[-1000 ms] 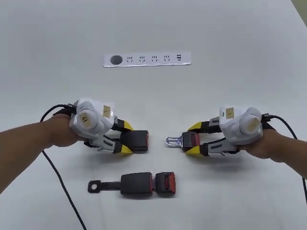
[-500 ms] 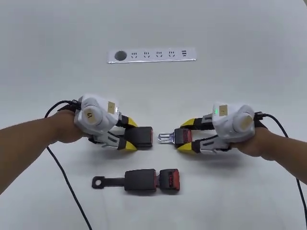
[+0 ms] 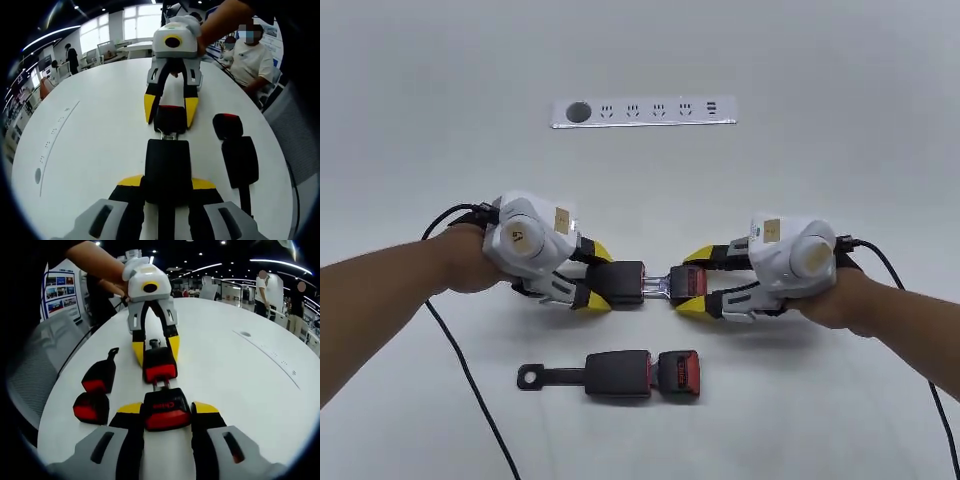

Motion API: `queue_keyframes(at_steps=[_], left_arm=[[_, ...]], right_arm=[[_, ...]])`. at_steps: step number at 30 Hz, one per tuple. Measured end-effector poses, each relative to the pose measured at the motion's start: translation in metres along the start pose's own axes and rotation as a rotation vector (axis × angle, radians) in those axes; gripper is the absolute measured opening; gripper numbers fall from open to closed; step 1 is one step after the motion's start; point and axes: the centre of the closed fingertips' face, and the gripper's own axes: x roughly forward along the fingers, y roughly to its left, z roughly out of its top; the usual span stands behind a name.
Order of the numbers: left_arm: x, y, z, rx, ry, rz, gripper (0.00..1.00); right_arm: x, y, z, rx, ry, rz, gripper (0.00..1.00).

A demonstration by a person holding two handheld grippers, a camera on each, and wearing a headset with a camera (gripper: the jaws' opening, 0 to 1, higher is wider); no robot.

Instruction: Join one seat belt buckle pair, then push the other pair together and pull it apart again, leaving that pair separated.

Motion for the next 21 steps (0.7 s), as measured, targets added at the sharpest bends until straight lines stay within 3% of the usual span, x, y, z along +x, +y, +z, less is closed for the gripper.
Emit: queue_keyframes(at_steps=[16,21], left_arm=[[0.001,-0.001,0.0,0.01,0.016,-0.01,0.33],[0.003,-0.001,-0.001,0.008,0.021,-0.016,0.33]], right_arm=[[0.008,-0.004,-0.001,0.002,0.002,-0.014,0.34],[0.019,-0.004,0.003,0.011,-0.004,-0.02,0.34]])
